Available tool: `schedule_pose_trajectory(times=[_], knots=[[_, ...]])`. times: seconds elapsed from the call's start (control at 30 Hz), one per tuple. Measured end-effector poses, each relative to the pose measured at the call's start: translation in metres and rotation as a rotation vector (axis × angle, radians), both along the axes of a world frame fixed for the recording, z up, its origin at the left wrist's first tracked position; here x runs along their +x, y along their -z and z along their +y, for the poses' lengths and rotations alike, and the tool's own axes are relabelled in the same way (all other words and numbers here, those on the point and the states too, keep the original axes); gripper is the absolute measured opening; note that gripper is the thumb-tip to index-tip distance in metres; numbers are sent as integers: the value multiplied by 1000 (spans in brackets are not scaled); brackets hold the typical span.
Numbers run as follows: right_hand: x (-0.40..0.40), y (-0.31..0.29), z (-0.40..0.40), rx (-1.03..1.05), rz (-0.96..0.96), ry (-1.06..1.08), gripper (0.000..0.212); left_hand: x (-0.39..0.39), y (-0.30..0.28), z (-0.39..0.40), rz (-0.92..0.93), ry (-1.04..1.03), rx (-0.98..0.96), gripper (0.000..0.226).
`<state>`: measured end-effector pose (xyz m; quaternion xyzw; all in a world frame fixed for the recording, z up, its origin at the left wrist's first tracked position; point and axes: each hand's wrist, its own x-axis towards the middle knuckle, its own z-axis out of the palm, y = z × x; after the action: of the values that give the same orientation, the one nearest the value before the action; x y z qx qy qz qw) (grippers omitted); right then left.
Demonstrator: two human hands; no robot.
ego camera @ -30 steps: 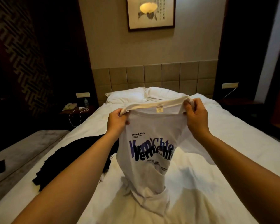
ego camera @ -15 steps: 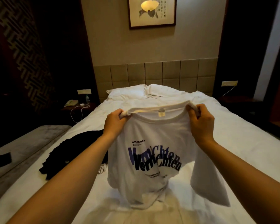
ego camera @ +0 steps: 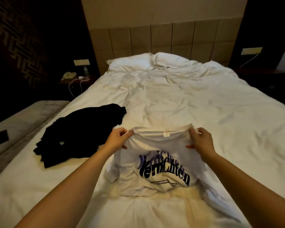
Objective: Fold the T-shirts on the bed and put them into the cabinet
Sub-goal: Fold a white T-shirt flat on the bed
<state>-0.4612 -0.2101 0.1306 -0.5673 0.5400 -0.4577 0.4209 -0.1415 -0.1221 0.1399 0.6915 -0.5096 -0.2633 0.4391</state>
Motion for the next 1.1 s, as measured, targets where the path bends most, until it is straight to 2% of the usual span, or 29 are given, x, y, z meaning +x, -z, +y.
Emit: schedule_pose_trajectory(times=[0.1, 0.23, 0.33, 0.43, 0.53, 0.6, 0.67, 0.73, 0.77, 0.83, 1.1], knots=[[10, 28, -28, 22, 150, -58, 35, 11, 32, -29, 38, -140, -24, 38], [28, 44, -79, -8, 372, -109, 31, 20, 63, -77, -84, -221, 35, 42], [42, 45, -126, 7, 507, -146, 32, 24, 70, -116, -154, -251, 90, 37], [50, 47, -168, 53, 493, -72, 36, 35, 74, -157, -181, -278, 101, 34], [58, 52, -201, 42, 381, 24, 42, 48, 71, -190, -176, -321, 100, 34], [65, 53, -208, 39, 273, 14, 34, 53, 69, -208, -157, -318, 112, 32], [71, 56, -201, 48, 231, -104, 52, 51, 73, -216, -140, -242, 191, 34], [74, 66, -189, 33, 318, -209, 66, 45, 79, -210, -192, -143, 312, 61], [74, 71, -180, 2, 396, -226, 65, 42, 85, -205, -243, -115, 341, 71], [76, 86, -160, -109, 522, -241, 60, 37, 96, -190, -329, -98, 319, 77], [80, 102, -63, -113, 364, -220, 35, 4, 108, -98, -254, -57, 200, 45]])
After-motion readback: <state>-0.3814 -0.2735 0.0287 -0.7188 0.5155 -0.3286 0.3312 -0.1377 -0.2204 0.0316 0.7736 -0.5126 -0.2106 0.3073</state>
